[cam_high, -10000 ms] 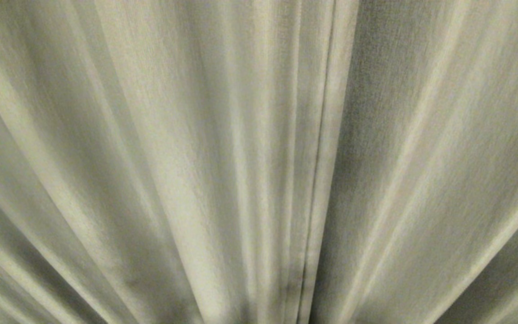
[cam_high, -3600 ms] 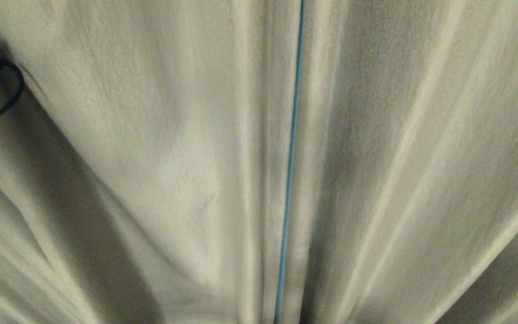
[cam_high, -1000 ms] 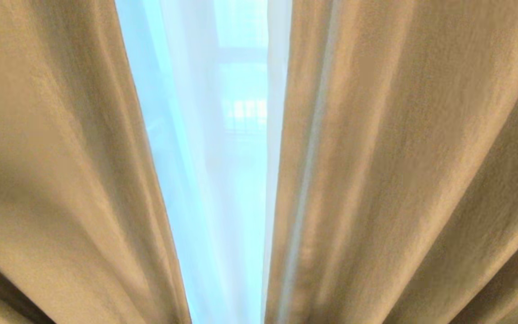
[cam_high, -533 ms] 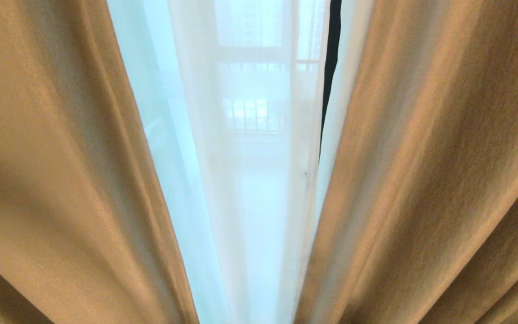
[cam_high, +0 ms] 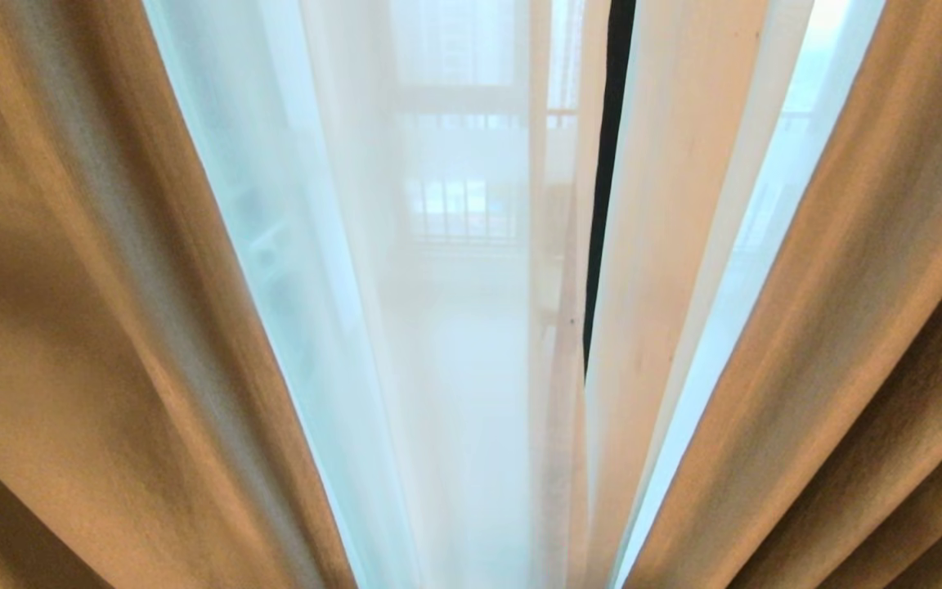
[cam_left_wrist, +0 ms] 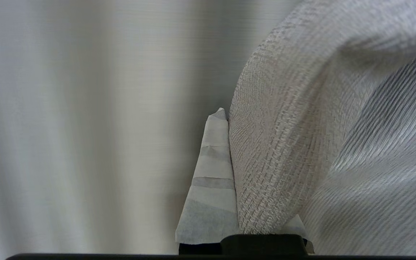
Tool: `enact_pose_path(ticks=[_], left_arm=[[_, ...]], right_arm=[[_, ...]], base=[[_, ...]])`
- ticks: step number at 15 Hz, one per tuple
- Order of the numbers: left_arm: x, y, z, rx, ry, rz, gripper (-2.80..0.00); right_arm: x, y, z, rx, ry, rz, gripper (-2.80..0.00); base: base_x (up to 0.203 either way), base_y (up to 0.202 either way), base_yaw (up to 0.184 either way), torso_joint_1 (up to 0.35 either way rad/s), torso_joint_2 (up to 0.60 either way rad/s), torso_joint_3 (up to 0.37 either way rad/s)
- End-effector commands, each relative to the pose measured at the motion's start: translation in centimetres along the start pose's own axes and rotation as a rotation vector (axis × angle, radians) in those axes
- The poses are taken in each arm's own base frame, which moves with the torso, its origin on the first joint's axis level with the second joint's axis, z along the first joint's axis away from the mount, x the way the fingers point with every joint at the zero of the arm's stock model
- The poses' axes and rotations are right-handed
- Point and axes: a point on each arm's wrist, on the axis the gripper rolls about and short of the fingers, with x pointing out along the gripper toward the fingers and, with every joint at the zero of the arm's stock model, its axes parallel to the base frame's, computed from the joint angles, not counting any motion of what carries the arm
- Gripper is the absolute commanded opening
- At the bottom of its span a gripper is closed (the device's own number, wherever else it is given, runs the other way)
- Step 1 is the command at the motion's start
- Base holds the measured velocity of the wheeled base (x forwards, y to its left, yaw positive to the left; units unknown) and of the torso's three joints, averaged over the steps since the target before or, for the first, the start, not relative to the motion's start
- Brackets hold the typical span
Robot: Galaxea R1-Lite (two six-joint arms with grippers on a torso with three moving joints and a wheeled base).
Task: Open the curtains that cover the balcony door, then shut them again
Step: Pull the outer curtains open on both sides
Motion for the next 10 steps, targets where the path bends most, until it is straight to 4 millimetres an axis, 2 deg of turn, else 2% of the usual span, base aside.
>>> enact_pose_path(ticks=[1, 6, 10], left_arm=[[-0.6, -3.8, 1.1, -0.015, -0.011, -0.069, -2.8], [-1.4, -7.4, 0.3, -0.038, 0.027, -0.141, -2.8], [-2.0, -8.4, -0.1, -0.052, 0.046, -0.159, -2.8]], right_arm=[[0.0, 0.0, 0.0, 0.0, 0.0, 0.0, -2.8], [0.0, 0.0, 0.0, 0.0, -0.002, 0.0, -2.8], [0.0, 0.0, 0.0, 0.0, 0.0, 0.0, -2.8]], base=[[0.0, 0.0, 0.0, 0.0, 0.0, 0.0], [0.0, 0.0, 0.0, 0.0, 0.0, 0.0], [0.0, 0.0, 0.0, 0.0, 0.0, 0.0]])
